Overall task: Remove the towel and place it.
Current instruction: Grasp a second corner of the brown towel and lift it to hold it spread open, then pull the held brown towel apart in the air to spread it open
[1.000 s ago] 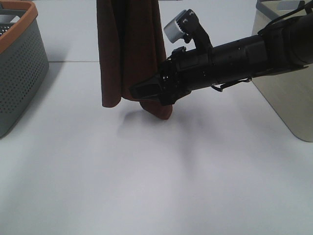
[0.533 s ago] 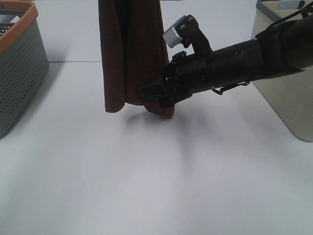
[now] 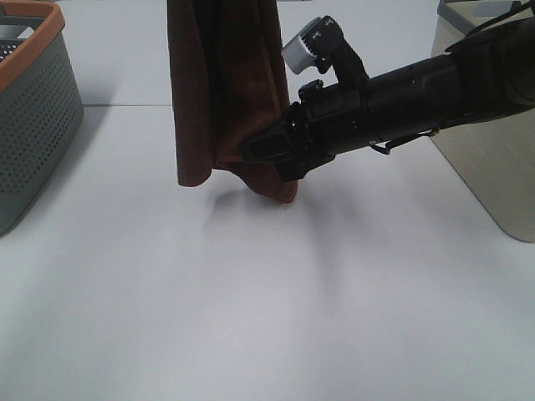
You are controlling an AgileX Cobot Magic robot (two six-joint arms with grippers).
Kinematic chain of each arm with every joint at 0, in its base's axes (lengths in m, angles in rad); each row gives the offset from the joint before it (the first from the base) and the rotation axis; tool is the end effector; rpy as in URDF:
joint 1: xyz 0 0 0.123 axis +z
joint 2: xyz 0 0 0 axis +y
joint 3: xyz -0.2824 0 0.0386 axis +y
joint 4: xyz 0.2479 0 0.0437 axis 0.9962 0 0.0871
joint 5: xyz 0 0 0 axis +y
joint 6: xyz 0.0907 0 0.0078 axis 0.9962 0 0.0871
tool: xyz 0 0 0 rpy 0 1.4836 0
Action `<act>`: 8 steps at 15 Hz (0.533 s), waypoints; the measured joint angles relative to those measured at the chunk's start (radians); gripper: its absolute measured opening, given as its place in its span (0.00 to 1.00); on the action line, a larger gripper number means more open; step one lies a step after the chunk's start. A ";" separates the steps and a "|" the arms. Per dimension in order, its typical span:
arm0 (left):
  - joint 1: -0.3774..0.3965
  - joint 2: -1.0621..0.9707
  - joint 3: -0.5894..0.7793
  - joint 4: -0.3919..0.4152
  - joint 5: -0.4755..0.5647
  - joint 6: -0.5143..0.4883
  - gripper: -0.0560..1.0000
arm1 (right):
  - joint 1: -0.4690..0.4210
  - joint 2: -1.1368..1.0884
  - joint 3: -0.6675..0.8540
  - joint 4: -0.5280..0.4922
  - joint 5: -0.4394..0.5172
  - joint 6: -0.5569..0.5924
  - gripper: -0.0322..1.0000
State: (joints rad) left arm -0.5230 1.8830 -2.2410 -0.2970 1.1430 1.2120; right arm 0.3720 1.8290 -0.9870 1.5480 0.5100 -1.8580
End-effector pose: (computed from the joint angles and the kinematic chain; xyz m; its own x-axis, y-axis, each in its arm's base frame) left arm 0.3417 -0.2250 0.4524 0.3303 0.7938 -0.5106 0.7904 0.0631 0.6094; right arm 0.3231 0.1739 0.1752 -0.4168 -0.4514 -0.7890 -0.8124 0.5743 0.1006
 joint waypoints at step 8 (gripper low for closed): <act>0.000 0.010 0.000 0.297 0.080 -0.356 0.05 | 0.000 -0.283 -0.002 -0.954 0.001 0.857 0.03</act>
State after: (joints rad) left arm -0.5230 1.8930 -2.2410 0.0000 1.2230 0.8560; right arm 0.3720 1.5460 -0.9890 0.5940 0.5110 -1.0010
